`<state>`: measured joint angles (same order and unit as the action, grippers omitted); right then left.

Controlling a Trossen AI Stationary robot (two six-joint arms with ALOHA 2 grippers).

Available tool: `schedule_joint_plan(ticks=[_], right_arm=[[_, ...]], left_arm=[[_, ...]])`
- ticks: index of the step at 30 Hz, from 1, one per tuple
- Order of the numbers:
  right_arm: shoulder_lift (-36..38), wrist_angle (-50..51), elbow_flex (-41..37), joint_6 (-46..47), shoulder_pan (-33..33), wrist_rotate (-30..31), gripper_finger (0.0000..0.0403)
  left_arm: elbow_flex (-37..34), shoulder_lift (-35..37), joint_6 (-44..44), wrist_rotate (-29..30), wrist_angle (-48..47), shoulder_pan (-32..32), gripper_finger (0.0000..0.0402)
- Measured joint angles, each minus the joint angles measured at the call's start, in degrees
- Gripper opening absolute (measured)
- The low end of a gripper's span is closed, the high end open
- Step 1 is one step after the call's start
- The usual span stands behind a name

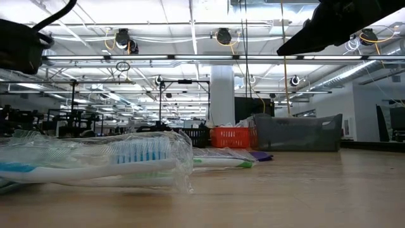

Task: Pick & Place Toothbrushes
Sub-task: Put the green toothbrush into the gray bin

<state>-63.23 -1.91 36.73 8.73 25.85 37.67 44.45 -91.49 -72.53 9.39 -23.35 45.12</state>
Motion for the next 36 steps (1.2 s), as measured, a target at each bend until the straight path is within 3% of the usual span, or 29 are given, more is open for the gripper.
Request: schedule_joint_plan(ticks=[12, 18, 25, 36], right_arm=[[0.0, 0.0, 0.0, -0.4, 0.0, 0.0, 0.0093], [0.0, 0.0, 0.0, -0.4, 0.0, 0.0, 0.0093], [0.0, 0.0, 0.0, -0.4, 0.0, 0.0, 0.0093], [0.0, 0.0, 0.0, -0.4, 0.0, -0.2, 0.0093]], left_arm=[[0.2, -2.6, 1.2, -1.9, 0.6, 0.0, 0.0194], [0.1, -2.6, 2.5, -2.2, -0.2, -0.1, 0.013], [0.1, -2.8, 2.0, -2.6, -0.4, -0.1, 0.0014], [0.0, 0.1, 1.4, -5.7, -1.2, -2.6, 0.0004]])
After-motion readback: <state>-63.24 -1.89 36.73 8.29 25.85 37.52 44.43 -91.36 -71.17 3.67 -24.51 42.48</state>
